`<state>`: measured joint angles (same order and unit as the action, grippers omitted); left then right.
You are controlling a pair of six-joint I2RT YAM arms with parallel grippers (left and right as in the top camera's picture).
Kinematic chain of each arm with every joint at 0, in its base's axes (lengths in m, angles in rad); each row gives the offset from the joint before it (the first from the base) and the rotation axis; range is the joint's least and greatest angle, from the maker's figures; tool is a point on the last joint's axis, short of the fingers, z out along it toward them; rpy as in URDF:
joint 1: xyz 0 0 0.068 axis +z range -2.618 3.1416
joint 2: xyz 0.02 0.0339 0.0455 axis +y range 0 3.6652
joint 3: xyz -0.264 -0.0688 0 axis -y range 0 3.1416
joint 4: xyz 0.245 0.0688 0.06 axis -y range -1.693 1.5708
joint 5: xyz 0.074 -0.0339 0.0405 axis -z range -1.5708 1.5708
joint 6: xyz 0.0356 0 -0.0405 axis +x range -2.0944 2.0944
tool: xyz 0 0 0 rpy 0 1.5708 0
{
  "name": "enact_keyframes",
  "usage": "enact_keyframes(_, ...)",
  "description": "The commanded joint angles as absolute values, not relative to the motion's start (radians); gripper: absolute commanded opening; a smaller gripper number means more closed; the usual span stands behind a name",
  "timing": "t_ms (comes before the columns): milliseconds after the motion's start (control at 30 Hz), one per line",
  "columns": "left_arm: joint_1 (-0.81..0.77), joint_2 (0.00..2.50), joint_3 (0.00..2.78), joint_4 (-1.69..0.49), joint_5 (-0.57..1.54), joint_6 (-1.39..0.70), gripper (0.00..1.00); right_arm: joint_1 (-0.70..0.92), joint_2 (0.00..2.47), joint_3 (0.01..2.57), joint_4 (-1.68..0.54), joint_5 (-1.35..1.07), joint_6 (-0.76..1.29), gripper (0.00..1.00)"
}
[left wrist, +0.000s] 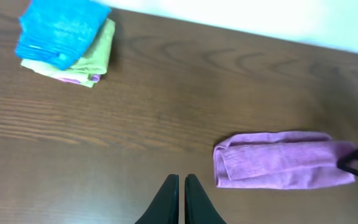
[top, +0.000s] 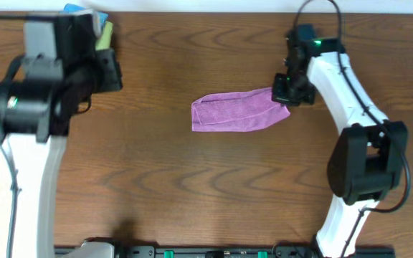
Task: Fold the cloth
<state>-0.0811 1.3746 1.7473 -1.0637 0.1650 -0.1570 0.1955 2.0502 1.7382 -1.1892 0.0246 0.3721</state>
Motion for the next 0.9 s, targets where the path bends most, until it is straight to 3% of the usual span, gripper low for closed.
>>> enact_keyframes(0,-0.078,1.354,1.756,-1.089,0.16,-0.166,0.06,0.279,2.033,1.768,-1.192,0.194,0.42,0.01)
enact_keyframes(333,-0.078,1.304,1.756,-1.103,0.293,-0.173,0.06,0.506,2.079,1.768,-1.058,0.233,0.46,0.01)
enact_keyframes(867,-0.079,1.272,1.756,-1.114,0.316,-0.173,0.07,0.635,2.161,1.768,-0.974,0.212,0.475,0.01)
